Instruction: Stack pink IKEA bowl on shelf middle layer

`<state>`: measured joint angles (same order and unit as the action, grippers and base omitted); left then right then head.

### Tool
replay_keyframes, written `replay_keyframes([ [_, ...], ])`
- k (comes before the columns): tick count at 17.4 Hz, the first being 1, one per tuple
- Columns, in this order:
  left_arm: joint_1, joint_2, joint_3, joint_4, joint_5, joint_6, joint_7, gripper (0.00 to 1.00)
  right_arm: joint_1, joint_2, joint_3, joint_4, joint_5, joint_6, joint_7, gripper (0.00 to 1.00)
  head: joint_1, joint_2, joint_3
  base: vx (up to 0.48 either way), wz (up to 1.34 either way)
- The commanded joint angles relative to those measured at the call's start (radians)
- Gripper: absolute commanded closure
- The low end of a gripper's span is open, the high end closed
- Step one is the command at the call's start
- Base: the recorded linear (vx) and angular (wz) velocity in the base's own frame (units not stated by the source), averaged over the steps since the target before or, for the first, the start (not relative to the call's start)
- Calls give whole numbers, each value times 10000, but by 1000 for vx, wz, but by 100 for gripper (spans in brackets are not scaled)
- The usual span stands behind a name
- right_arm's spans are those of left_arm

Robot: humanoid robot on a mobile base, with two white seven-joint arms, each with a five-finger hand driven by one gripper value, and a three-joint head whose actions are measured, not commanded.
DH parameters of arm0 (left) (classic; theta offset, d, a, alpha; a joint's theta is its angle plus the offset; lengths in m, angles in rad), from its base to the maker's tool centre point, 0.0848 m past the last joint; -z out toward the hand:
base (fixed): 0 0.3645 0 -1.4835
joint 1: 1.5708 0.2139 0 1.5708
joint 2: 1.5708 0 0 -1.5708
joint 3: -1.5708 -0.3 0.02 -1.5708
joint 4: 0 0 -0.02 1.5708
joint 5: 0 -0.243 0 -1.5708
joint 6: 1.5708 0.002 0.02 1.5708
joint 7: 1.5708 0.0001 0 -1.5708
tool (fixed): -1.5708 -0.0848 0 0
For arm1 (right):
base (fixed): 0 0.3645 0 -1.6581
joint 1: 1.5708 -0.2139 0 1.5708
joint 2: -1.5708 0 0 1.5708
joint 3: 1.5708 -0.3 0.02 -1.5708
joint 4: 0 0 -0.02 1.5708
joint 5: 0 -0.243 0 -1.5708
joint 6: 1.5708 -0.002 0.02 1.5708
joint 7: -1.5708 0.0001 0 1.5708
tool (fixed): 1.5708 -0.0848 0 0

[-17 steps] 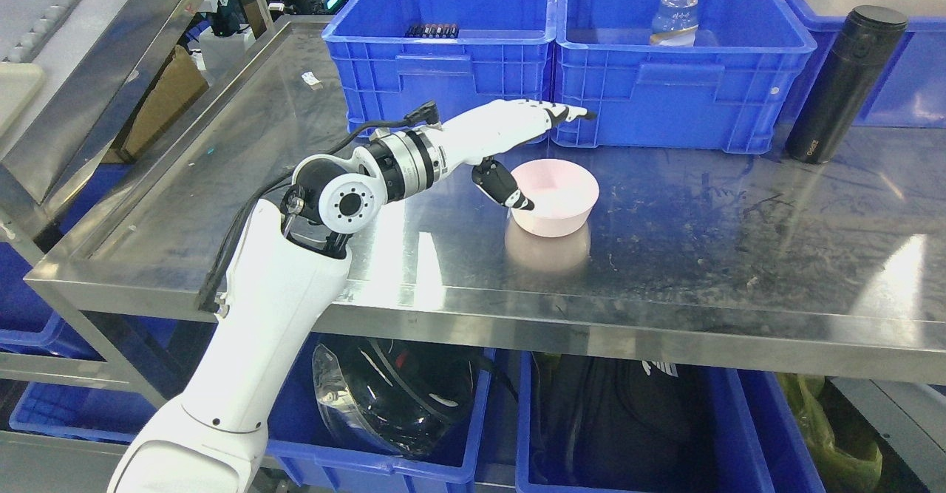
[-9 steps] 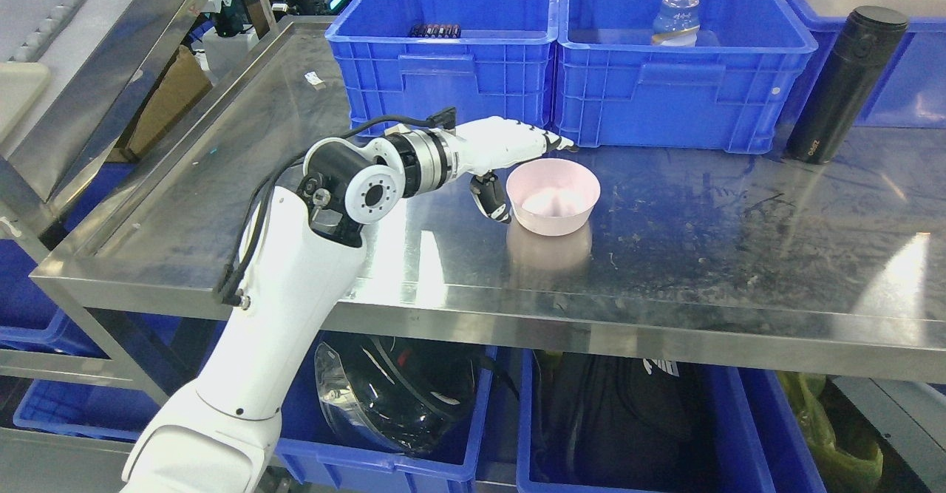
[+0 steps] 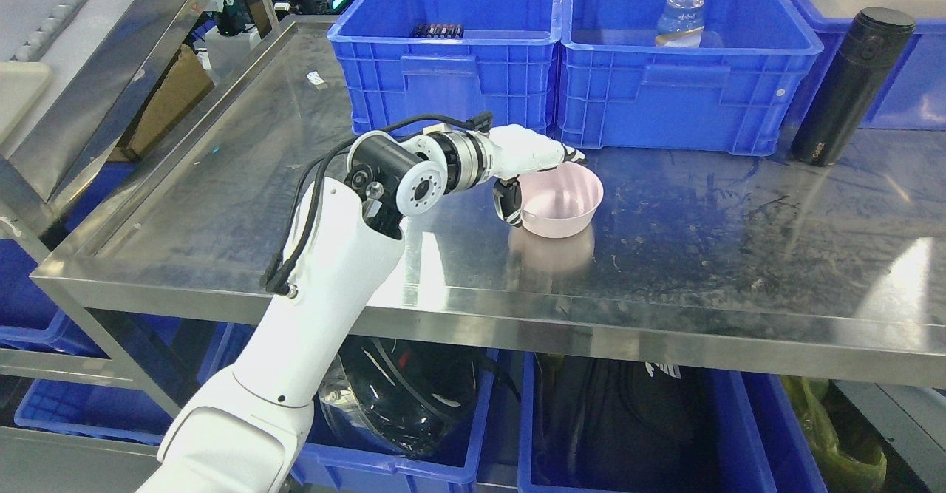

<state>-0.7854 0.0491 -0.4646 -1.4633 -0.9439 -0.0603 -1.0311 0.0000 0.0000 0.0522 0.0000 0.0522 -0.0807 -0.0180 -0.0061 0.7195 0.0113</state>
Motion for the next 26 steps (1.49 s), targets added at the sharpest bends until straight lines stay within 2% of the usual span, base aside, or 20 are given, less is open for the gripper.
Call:
replay_keyframes([
  [1, -430, -316, -247, 1762, -103, -133, -120, 17, 46, -175, 0, -175, 0, -6, -4, 0, 0, 0, 0, 0, 0],
  [6, -521, -316, -263, 1610, -41, -133, -197, 18, 31, -175, 0, -175, 0, -6, -4, 0, 0, 0, 0, 0, 0],
  [14, -644, -316, -294, 338, -26, -10, -427, 18, 46, -175, 0, -175, 0, -6, -4, 0, 0, 0, 0, 0, 0],
  [24, -169, -316, -723, 90, -256, -41, -933, 19, 46, -175, 0, -175, 0, -6, -4, 0, 0, 0, 0, 0, 0],
  [25, -154, -316, -708, 151, -256, -87, -933, 22, 47, -175, 0, -175, 0, -6, -4, 0, 0, 0, 0, 0, 0],
  [26, -138, -316, -678, 365, -256, -133, -949, 29, 31, -175, 0, -175, 0, -6, -4, 0, 0, 0, 0, 0, 0],
])
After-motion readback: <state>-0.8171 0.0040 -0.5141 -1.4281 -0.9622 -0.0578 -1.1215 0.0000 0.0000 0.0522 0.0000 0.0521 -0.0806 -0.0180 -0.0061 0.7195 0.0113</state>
